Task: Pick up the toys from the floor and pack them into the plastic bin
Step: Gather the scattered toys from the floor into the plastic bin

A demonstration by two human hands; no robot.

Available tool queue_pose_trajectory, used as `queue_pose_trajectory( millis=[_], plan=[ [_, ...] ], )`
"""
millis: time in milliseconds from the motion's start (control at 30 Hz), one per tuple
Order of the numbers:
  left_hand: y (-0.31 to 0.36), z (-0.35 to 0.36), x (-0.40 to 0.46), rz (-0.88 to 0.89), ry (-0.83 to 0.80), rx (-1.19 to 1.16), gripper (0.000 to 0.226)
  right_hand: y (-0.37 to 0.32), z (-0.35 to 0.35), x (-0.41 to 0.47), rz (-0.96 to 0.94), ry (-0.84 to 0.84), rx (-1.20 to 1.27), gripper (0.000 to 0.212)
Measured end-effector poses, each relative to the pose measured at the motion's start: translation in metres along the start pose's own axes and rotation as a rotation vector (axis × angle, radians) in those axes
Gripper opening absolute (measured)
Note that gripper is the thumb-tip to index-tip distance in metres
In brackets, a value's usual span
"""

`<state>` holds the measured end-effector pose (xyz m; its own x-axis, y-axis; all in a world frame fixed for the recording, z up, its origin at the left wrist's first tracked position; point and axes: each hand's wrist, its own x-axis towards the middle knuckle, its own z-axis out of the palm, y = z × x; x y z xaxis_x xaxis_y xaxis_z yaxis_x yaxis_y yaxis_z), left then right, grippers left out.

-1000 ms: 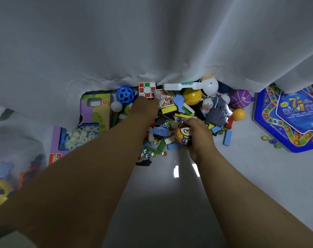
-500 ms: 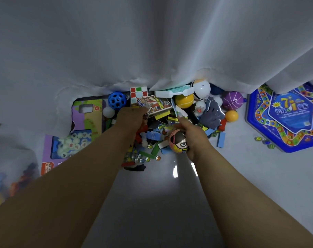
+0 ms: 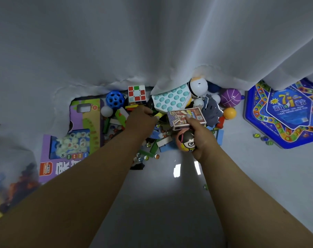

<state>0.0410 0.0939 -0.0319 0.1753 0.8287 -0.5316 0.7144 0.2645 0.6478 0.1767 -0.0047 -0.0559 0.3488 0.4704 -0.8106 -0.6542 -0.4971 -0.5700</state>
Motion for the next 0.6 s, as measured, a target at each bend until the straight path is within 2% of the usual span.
queue_pose_trajectory(
  millis=[100,200,267,333,400,500,600],
  plan=[
    [0.0,0.013,0.013,0.111,-0.004,0.264,0.048,-0.001,-0.011,0.004,0.0,0.037,0.074,0.038],
    [0.003,0.024,0.019,0.157,0.044,0.359,0.062,0.0,-0.015,0.005,0.002,0.039,0.119,0.034],
    [0.006,0.028,0.02,0.198,0.106,0.508,0.071,0.002,-0.017,0.006,0.0,0.036,0.12,0.03],
    [0.01,0.03,0.019,0.291,0.156,0.705,0.066,0.002,-0.019,0.006,0.004,0.033,0.13,0.028],
    [0.013,0.028,0.02,0.39,0.183,0.85,0.049,0.0,-0.02,0.005,-0.002,0.033,0.141,0.026],
    [0.013,0.023,0.021,0.506,0.181,0.931,0.034,-0.004,-0.022,0.003,-0.032,0.016,0.16,0.018],
    [0.01,0.019,0.023,0.625,0.164,0.95,0.033,-0.008,-0.021,0.0,-0.058,-0.006,0.179,0.019]
  ],
)
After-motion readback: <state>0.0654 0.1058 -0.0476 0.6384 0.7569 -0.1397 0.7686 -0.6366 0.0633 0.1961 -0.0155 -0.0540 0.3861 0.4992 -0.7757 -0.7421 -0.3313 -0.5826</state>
